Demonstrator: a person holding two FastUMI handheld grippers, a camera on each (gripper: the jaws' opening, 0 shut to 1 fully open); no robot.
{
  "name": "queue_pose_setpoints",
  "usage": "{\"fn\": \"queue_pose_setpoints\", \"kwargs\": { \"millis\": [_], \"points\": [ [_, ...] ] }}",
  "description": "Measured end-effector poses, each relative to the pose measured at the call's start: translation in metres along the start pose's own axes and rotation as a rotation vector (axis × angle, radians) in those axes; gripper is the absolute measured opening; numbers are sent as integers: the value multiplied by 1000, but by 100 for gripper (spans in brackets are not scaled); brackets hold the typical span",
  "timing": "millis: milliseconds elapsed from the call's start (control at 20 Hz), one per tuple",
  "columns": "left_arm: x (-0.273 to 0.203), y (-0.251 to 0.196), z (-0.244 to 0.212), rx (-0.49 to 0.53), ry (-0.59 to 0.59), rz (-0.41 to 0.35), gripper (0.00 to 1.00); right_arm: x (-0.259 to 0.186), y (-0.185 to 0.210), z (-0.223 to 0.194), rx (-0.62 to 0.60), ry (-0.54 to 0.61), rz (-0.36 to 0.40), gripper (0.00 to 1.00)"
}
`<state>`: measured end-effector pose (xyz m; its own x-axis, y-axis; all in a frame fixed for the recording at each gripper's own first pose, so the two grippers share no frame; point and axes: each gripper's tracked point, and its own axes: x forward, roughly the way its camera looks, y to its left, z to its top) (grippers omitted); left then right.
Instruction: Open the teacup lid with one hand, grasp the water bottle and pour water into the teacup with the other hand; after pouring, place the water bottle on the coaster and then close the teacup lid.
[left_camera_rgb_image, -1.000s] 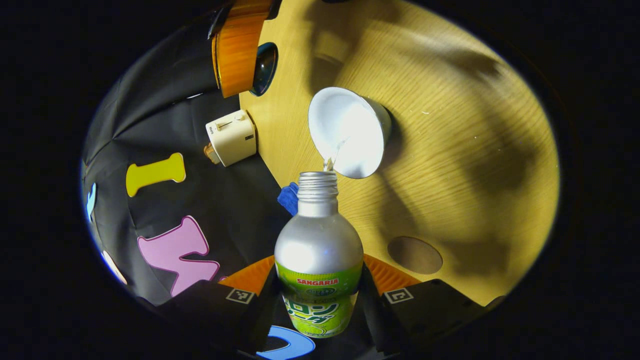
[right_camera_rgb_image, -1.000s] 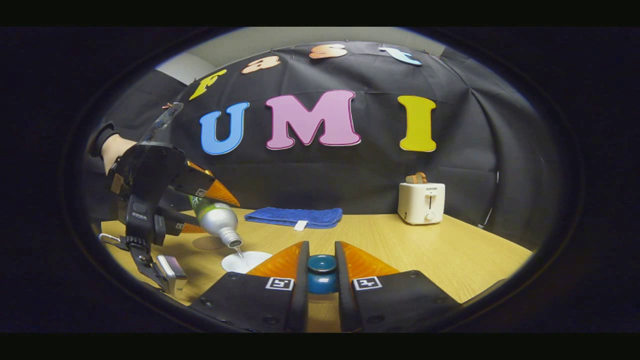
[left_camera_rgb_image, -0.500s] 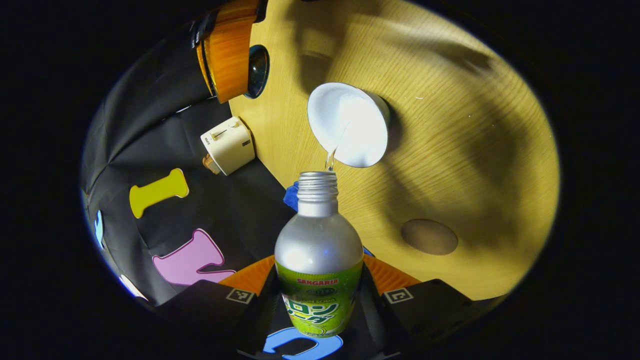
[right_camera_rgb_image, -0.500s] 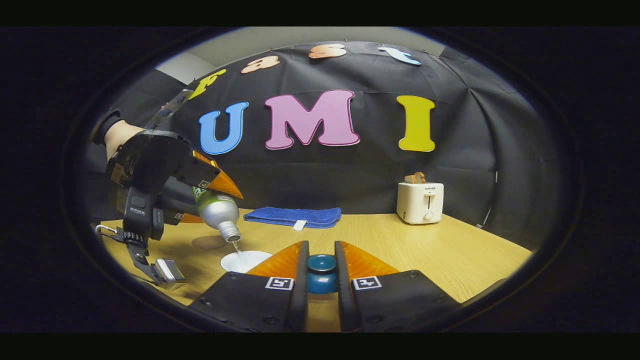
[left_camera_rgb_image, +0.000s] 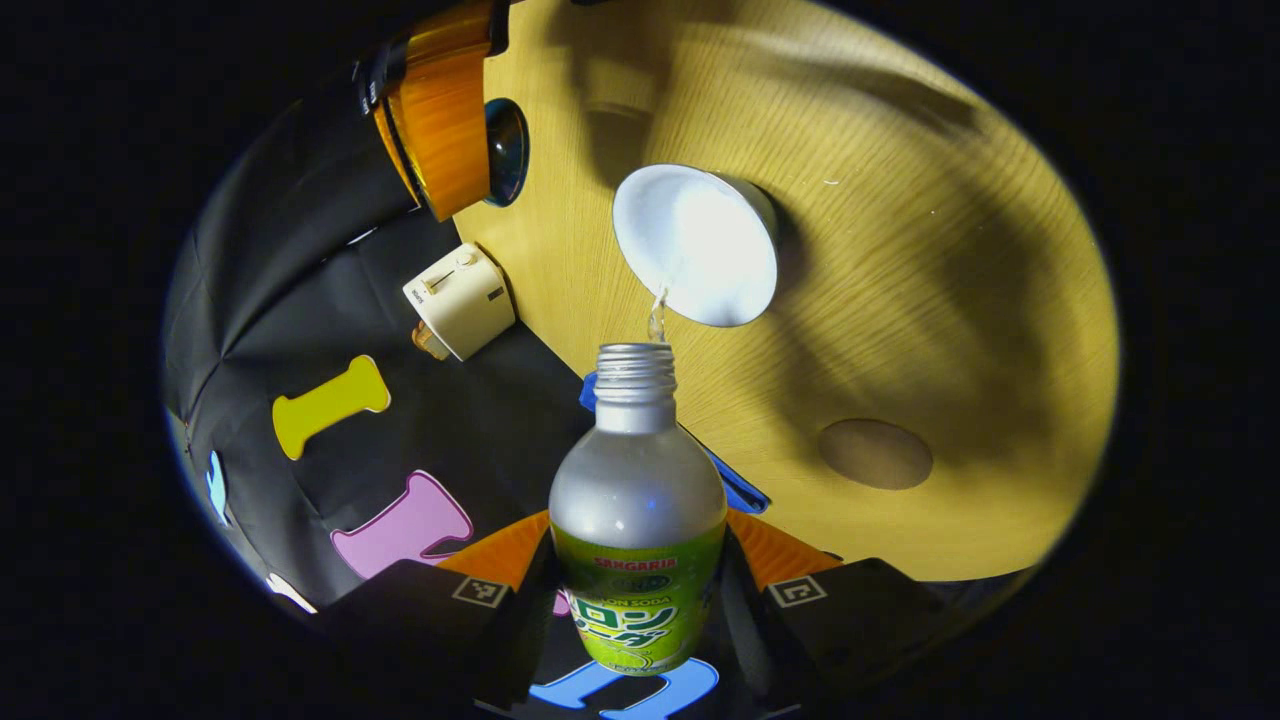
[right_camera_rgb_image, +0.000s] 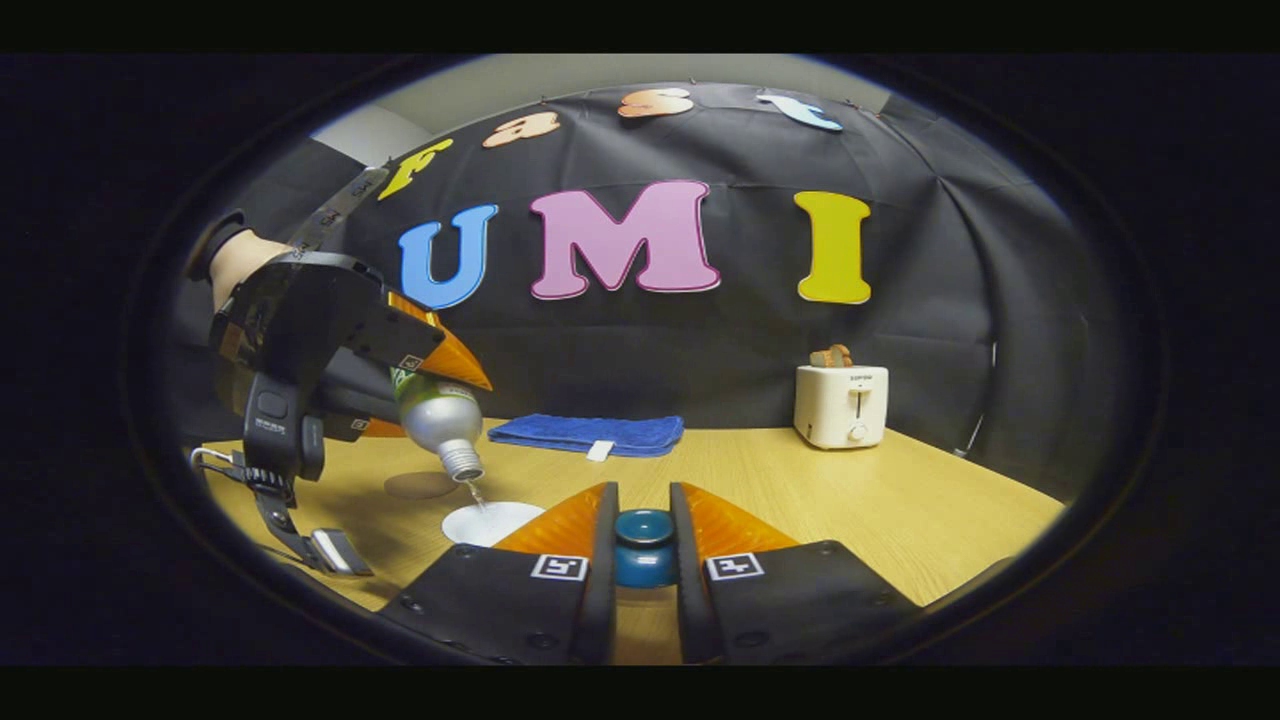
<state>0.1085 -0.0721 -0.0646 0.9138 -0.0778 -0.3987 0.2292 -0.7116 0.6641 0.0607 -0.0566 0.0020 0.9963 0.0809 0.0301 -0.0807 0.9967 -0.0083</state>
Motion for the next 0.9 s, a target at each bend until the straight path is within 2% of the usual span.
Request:
{"fn": "queue_pose_setpoints", "kwargs": {
  "millis": [300, 350, 450, 500, 900],
  "points": [
    [0, 3, 0, 26, 1, 21, 79, 0, 1, 0, 1, 0, 2, 34],
    [0, 2, -1, 25, 1, 21, 79, 0, 1, 0, 1, 0, 2, 28],
    [0, 2, -1, 27, 3, 23, 79, 0, 1, 0, 1, 0, 2, 28],
    [0, 2, -1, 28, 5, 22, 78, 0, 1, 0, 1, 0, 2, 34],
    [-3, 1, 1, 37, -1, 24, 79, 0, 1, 0, 1, 0, 2, 33]
  ]
}}
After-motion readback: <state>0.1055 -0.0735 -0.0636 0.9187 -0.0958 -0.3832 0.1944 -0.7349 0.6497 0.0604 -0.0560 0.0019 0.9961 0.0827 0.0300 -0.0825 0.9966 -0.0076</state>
